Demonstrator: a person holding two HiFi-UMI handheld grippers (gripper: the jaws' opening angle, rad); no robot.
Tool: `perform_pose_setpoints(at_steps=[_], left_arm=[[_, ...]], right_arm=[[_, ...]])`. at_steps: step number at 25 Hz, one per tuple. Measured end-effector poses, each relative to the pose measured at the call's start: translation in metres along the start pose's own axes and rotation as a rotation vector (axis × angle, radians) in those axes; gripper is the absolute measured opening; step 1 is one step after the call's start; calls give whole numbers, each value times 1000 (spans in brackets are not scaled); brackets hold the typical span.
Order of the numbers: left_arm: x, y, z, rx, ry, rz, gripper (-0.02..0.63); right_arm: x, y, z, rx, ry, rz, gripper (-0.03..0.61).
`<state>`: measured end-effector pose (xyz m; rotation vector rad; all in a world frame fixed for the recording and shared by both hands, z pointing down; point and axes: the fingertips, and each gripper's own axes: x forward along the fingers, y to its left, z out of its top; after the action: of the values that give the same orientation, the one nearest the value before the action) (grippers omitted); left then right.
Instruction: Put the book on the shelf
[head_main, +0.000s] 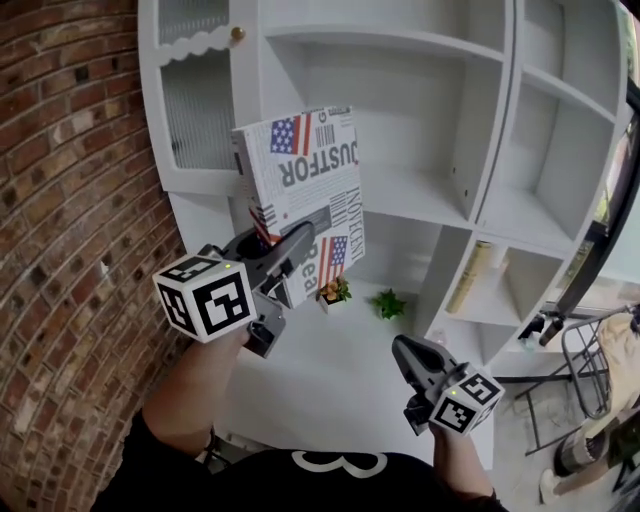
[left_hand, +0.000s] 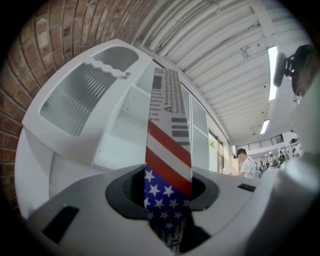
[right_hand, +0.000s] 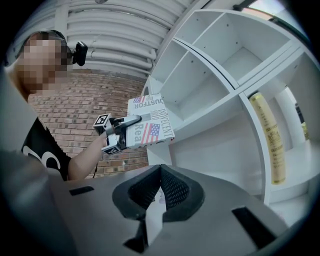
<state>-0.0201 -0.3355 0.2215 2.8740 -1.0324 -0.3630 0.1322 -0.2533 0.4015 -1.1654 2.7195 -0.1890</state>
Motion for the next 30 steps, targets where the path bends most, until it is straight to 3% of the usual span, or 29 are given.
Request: perform_pose_setpoints(at_steps=[6,12,19,30], left_arm=[[22,16,25,7,-18,31,153],[49,26,51,67,-41,71,153],[74,24,74,54,-20,40,152],[99,48,88,137,-21,143,152]], right_arm=[[-8,-16,-6,10,1,-13,11],[-15,-35,3,-13,3,-36,11],[-15,-41,4,-21,9,-19,11],[-23,-56,8,-20,3,-33,11]])
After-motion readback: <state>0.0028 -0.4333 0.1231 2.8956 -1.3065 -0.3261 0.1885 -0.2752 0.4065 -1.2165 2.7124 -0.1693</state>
